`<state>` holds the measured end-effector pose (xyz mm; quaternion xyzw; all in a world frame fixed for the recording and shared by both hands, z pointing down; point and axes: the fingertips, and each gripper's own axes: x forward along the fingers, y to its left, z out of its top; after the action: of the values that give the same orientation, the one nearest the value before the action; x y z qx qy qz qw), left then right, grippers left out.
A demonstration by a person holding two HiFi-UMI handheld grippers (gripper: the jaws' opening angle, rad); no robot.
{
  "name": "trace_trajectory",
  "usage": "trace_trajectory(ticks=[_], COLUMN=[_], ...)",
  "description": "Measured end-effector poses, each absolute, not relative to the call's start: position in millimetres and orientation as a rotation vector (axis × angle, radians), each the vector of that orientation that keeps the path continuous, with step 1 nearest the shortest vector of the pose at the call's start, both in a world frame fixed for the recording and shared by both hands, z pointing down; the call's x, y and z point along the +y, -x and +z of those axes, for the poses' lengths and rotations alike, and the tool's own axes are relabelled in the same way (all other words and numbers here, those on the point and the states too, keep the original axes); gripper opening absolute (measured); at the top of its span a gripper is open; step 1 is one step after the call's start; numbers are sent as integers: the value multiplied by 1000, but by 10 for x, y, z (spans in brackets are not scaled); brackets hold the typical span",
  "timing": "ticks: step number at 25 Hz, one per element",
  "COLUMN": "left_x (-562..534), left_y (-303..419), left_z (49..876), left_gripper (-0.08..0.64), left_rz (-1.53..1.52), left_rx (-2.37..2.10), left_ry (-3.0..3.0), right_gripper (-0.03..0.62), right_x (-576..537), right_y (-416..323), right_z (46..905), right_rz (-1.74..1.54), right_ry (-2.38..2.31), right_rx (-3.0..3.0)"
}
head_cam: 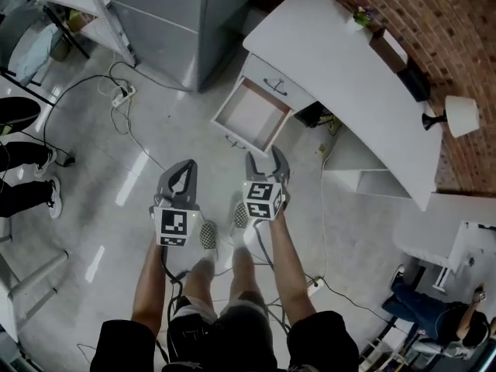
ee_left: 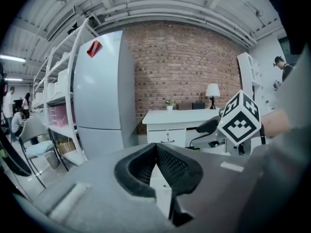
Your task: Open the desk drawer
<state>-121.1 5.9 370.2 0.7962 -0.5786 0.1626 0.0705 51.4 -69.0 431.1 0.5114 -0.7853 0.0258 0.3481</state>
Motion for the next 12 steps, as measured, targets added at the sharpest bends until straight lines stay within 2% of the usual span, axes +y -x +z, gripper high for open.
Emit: trace_trajectory(ticks=[6, 12], left_x=[73, 186], left_y=[916, 652], left_z=[2747, 1974], left_gripper=[9, 9], left_rz=[444, 374], left_rx=[-1752, -1744], left_ry=[-2490, -2557], right_gripper=[272, 258], right_x=[-394, 29], right_y=[-796, -1023], right_z=[3112, 2291], right_rz=[79, 80], right_ry=[-1464, -1551], right_rx=[-2176, -2251])
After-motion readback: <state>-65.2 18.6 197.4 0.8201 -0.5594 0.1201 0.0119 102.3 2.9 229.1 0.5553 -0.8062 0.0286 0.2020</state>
